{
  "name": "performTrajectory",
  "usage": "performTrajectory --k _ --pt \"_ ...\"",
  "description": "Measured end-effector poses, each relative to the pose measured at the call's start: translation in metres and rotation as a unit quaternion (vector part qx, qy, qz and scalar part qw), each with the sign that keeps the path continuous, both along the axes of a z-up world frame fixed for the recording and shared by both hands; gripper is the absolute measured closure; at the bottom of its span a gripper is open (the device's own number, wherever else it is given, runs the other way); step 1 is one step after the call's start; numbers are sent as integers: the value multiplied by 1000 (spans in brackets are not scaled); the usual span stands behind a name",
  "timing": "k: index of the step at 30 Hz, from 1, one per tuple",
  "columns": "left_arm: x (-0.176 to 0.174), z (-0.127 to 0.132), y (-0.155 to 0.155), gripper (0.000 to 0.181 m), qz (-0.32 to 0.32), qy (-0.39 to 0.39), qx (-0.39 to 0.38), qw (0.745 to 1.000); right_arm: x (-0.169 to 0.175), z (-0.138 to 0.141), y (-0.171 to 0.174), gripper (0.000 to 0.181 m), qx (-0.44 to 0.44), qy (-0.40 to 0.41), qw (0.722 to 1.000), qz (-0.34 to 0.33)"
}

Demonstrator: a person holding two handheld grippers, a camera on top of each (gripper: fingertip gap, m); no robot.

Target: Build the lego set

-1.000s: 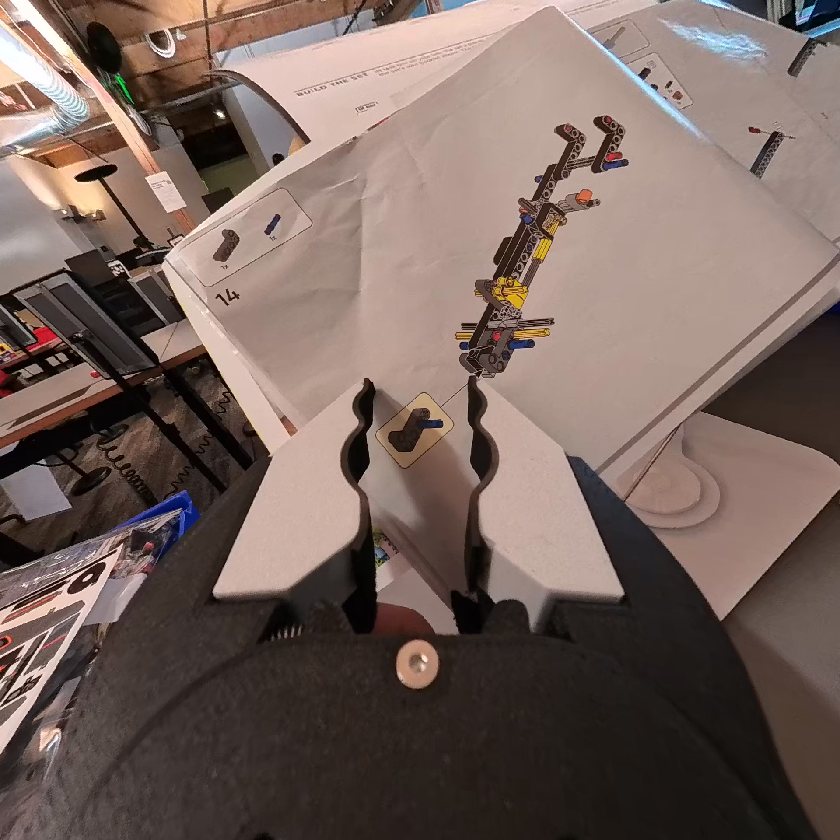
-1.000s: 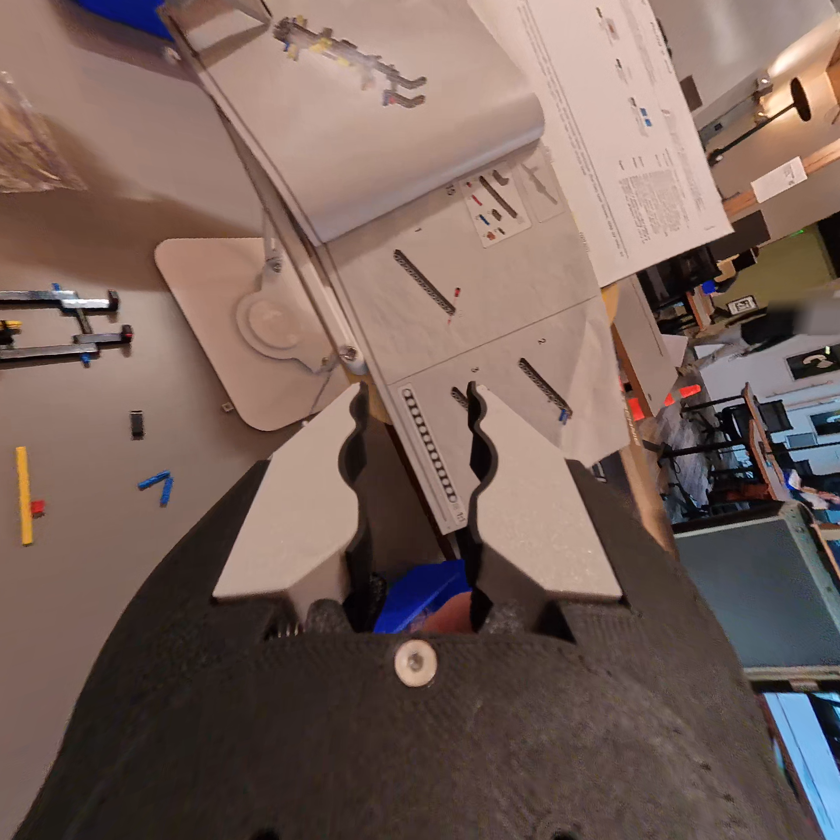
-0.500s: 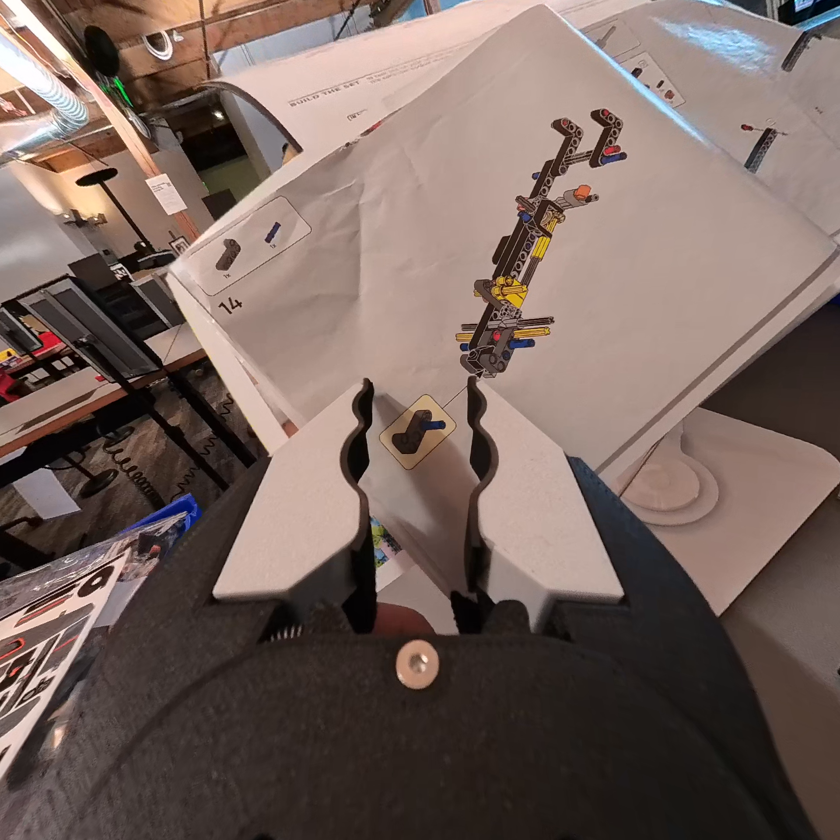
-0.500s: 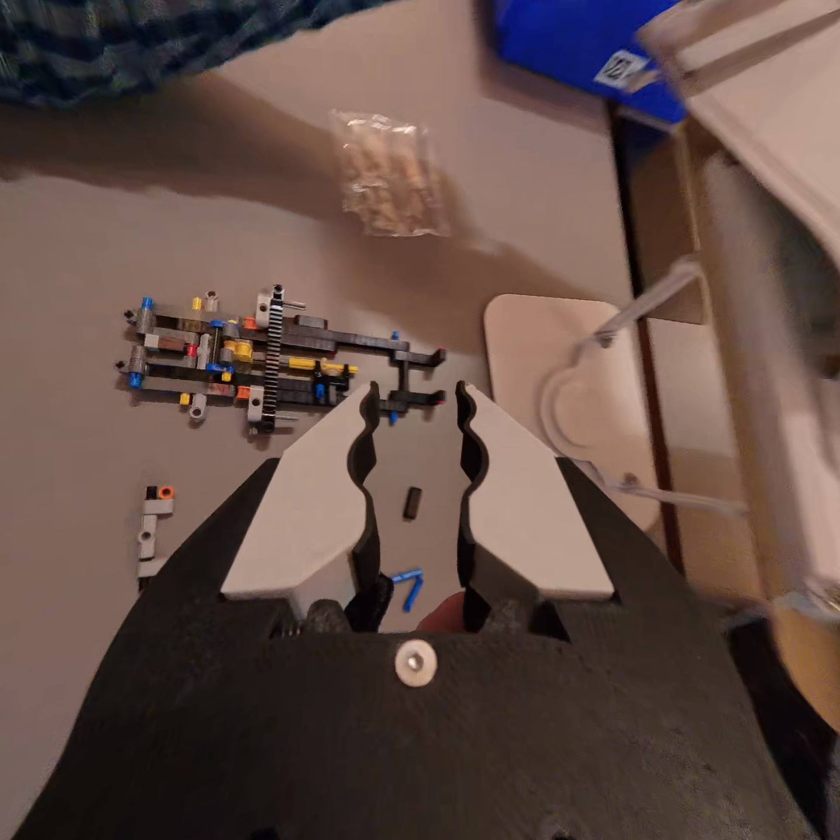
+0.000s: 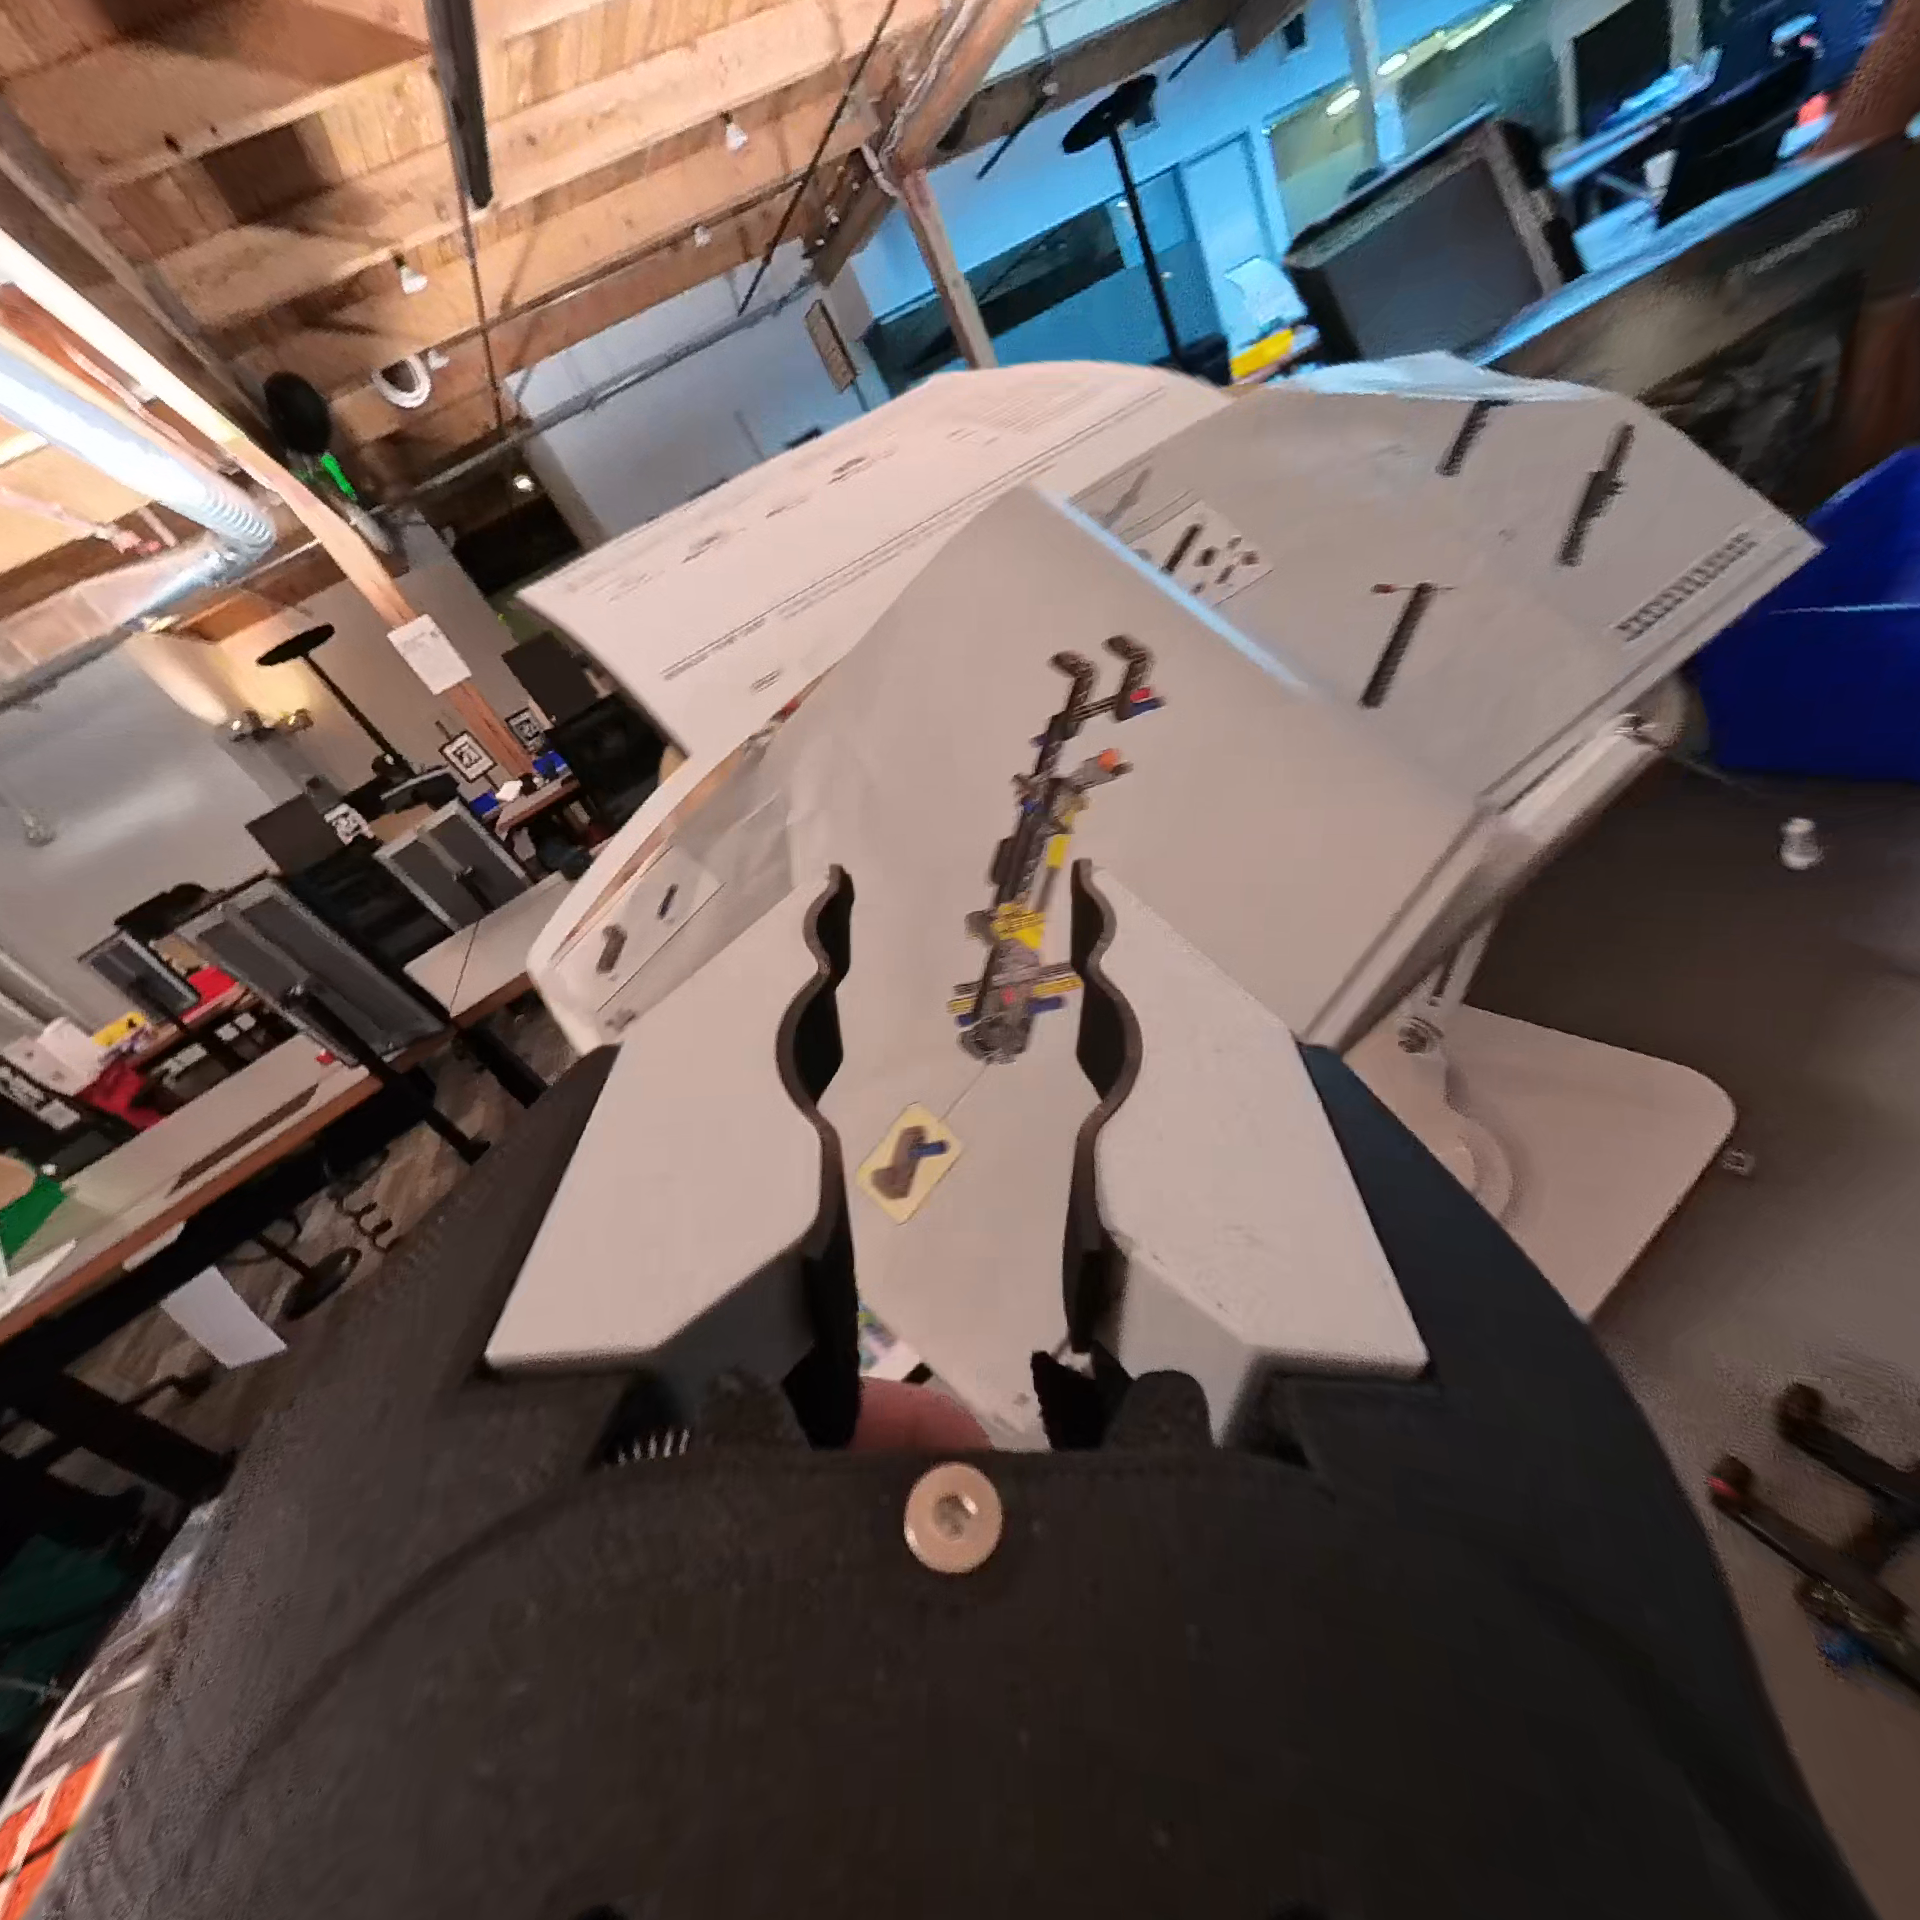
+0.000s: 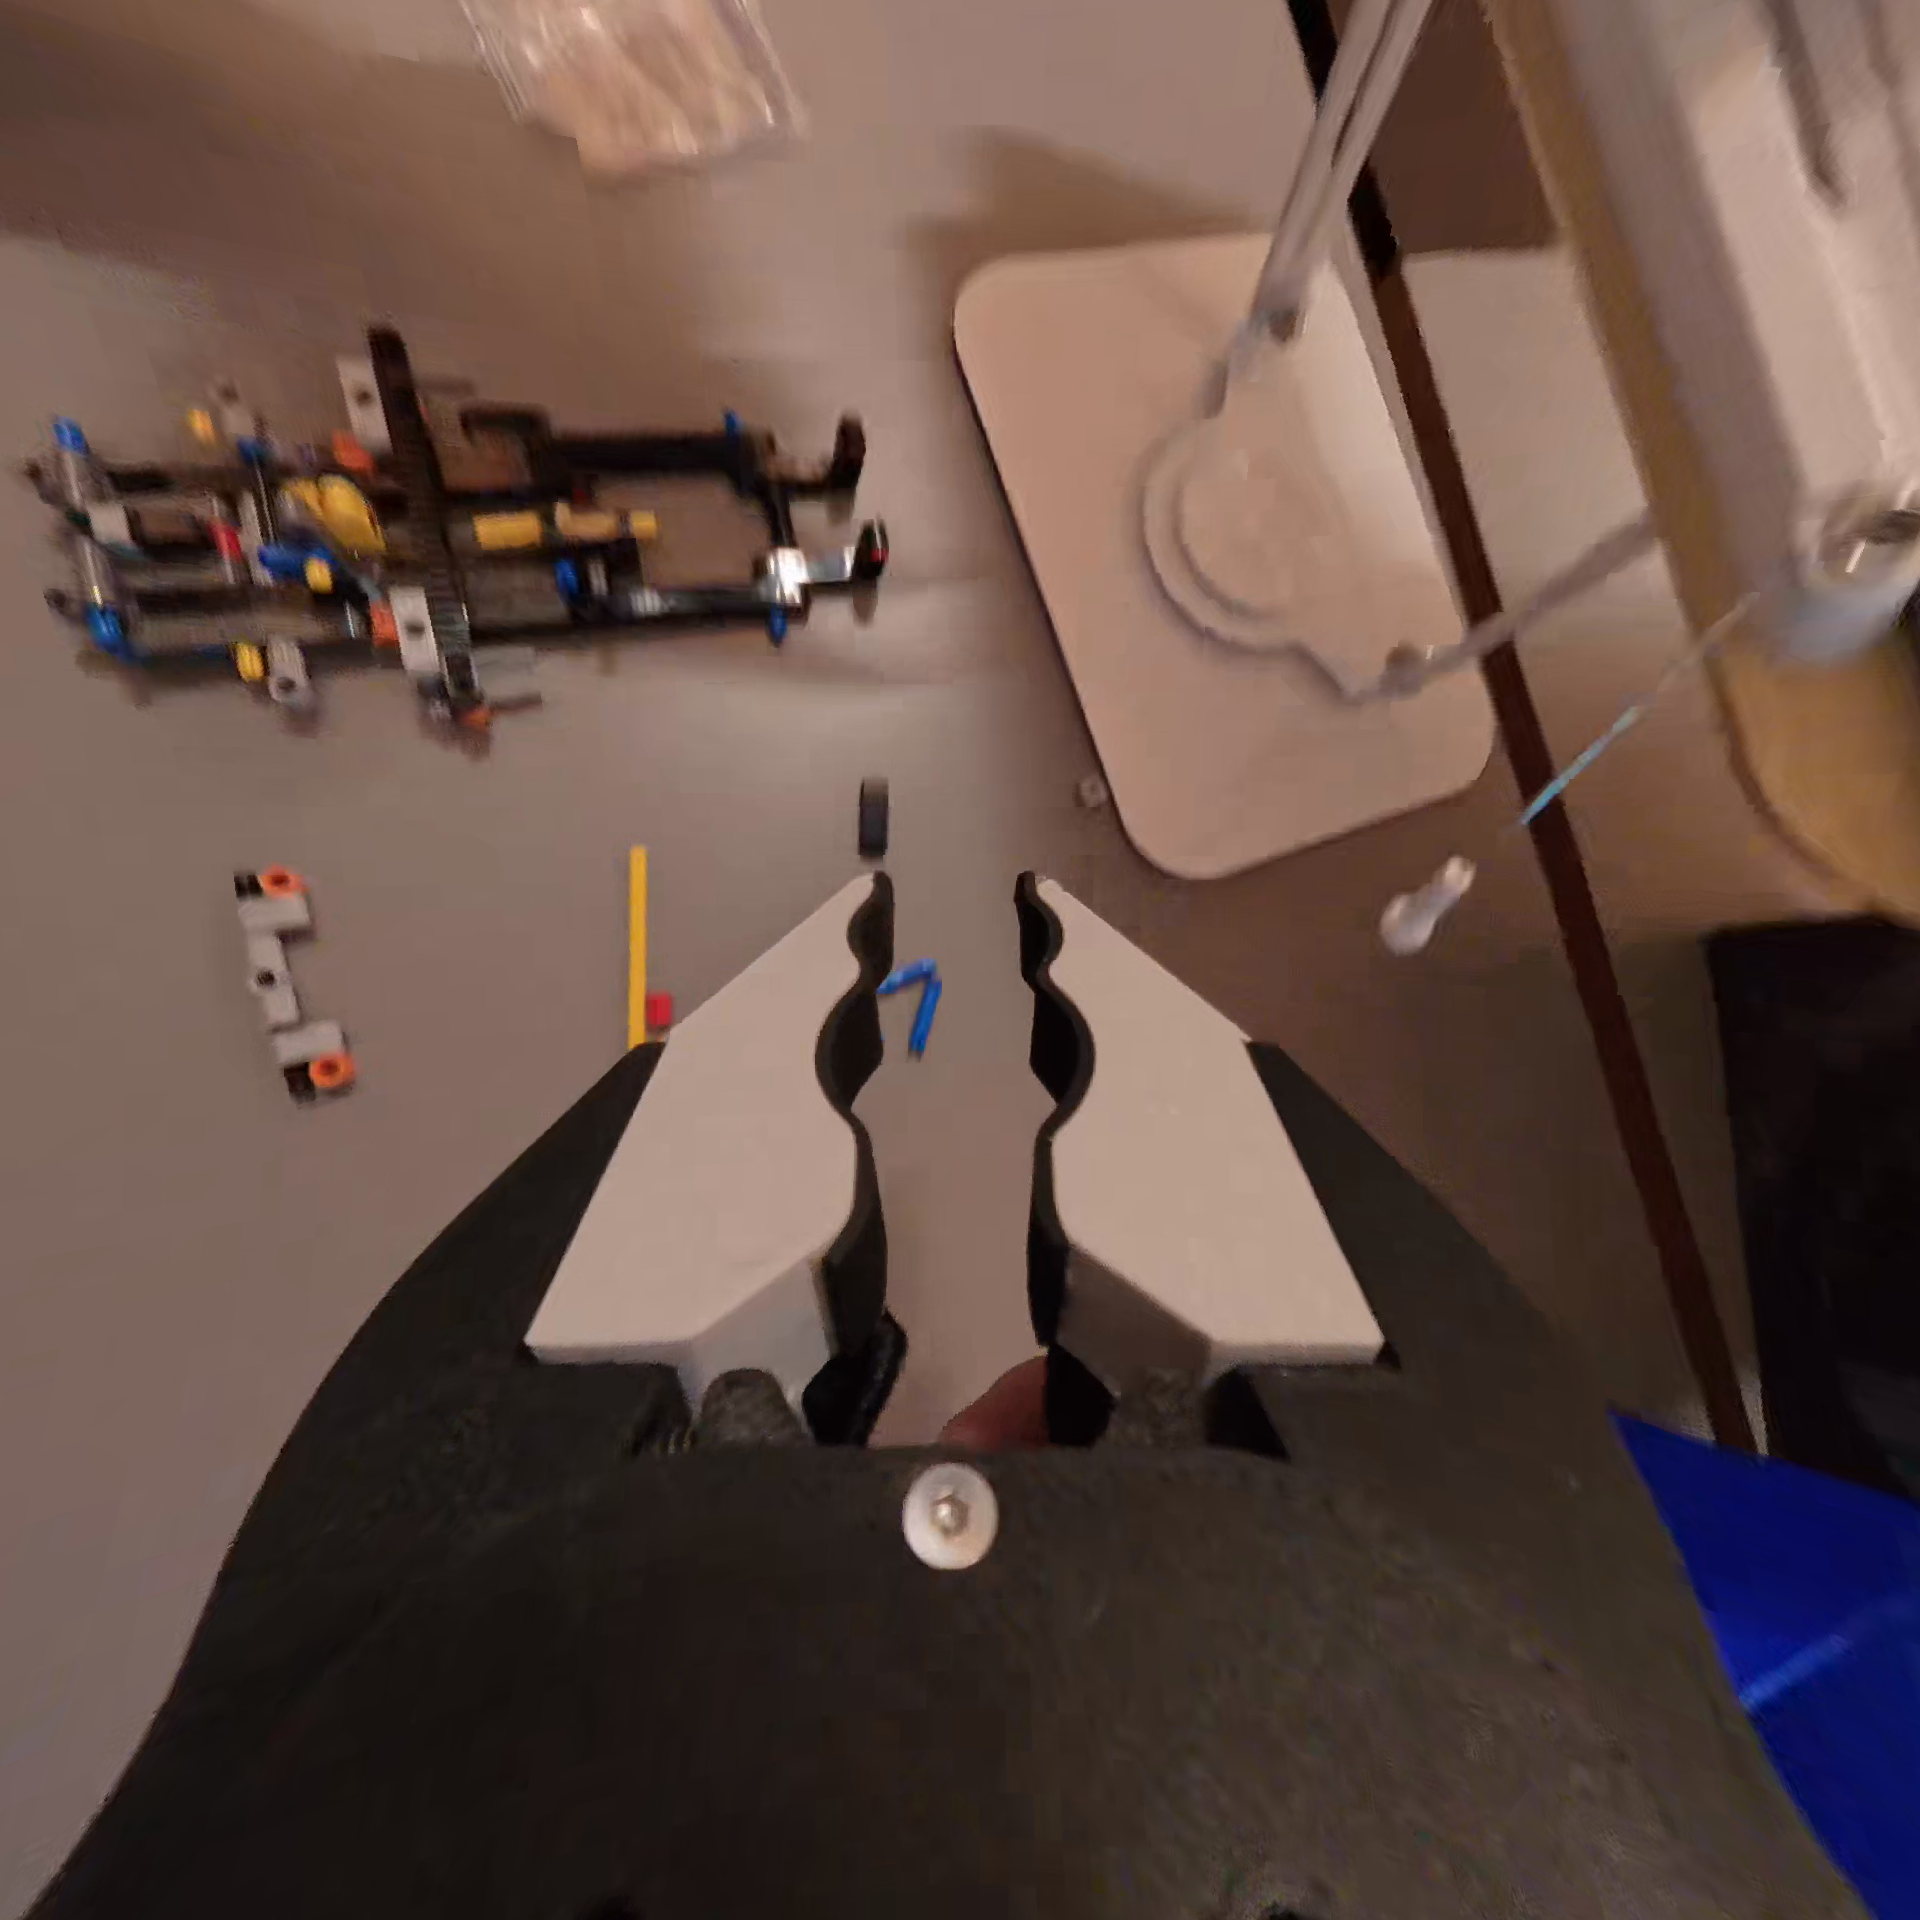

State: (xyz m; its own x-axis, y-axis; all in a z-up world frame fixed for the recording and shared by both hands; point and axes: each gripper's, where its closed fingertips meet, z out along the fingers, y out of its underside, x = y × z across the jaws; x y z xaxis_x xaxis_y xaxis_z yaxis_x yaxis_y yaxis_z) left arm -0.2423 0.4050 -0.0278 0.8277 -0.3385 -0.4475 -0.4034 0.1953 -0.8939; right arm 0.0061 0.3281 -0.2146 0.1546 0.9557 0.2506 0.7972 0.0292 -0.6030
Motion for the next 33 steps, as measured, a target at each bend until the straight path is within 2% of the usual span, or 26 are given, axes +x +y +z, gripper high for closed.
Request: performTrajectory --k 3,6,9,13,15,18,22,26,33 --pt "21 -5 -14 141 -15 30 -5 999 23 -19 -8 166 -16 -19 1000 -14" --pt "38 -24 -27 143 -34 54 -25 998 33 -33 -10 164 -12 -26 999 -28" --pt "52 -56 -40 143 -51 78 -59 994 22 -41 -4 160 -12 8 998 -53" --pt "59 -117 -51 143 -54 104 -117 986 -3 -56 24 161 1 45 995 -88" --pt "63 -145 -58 143 -60 111 -142 982 -15 -68 36 164 16 38 996 -83" --pt "65 -170 -65 144 -63 114 -159 979 -29 -83 51 165 32 25 996 -79" --pt "68 -192 -63 145 -69 124 -169 975 -37 -88 71 160 46 23 995 -88" --pt "76 -212 -61 144 -81 135 -178 971 -42 -95 76 162 31 19 996 -85" --pt "72 -218 -62 144 -82 126 -185 971 -45 -98 81 177 20 24 995 -97"
